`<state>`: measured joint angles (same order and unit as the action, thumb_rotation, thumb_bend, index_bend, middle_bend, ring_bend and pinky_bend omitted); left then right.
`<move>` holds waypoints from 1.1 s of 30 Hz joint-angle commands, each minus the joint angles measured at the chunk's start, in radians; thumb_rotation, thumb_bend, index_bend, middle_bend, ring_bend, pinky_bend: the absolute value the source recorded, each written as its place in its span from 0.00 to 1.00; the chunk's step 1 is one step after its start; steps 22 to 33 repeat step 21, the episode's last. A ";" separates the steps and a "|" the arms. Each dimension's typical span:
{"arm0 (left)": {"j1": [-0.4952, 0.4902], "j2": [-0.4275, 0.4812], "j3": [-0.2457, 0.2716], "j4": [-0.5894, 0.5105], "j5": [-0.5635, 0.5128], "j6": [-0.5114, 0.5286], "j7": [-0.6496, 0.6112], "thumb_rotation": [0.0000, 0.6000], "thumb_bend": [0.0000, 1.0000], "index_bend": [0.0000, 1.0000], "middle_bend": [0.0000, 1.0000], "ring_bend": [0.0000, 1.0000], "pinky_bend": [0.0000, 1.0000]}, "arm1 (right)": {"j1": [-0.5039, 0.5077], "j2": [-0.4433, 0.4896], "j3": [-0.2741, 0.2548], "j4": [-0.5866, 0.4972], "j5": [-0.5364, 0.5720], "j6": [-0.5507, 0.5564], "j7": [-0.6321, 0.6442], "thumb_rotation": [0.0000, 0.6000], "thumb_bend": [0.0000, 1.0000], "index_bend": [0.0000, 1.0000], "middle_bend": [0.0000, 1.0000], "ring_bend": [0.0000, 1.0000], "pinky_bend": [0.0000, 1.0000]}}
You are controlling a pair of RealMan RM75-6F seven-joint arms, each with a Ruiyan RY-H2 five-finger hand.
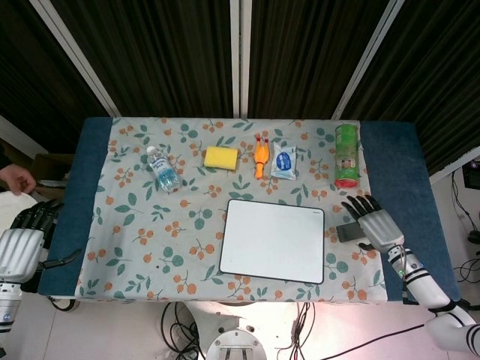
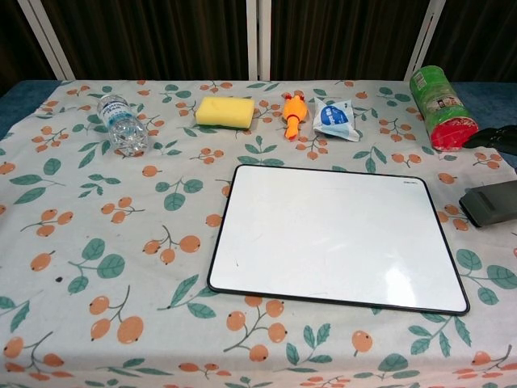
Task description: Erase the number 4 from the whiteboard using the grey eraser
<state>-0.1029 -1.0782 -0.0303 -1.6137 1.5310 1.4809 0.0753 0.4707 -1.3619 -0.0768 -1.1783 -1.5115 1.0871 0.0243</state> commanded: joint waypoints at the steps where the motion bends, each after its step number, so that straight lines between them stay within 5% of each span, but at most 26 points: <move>1: 0.000 0.000 -0.001 -0.001 0.001 0.002 0.001 0.50 0.12 0.13 0.09 0.10 0.17 | -0.021 0.021 0.005 -0.027 -0.001 0.027 0.006 1.00 0.00 0.00 0.00 0.00 0.00; 8: 0.004 -0.009 -0.005 0.008 0.014 0.028 -0.005 0.50 0.12 0.13 0.09 0.10 0.17 | -0.162 0.104 0.038 -0.115 -0.021 0.321 -0.015 1.00 0.00 0.00 0.00 0.00 0.00; 15: 0.008 -0.013 -0.004 0.011 0.021 0.039 -0.005 0.50 0.12 0.13 0.09 0.10 0.17 | -0.329 0.200 0.076 -0.256 0.116 0.475 -0.054 1.00 0.00 0.00 0.00 0.00 0.00; 33: 0.008 -0.009 -0.008 0.009 0.018 0.043 -0.006 0.50 0.12 0.13 0.09 0.10 0.17 | -0.370 0.236 0.101 -0.289 0.138 0.496 -0.020 1.00 0.00 0.00 0.00 0.00 0.00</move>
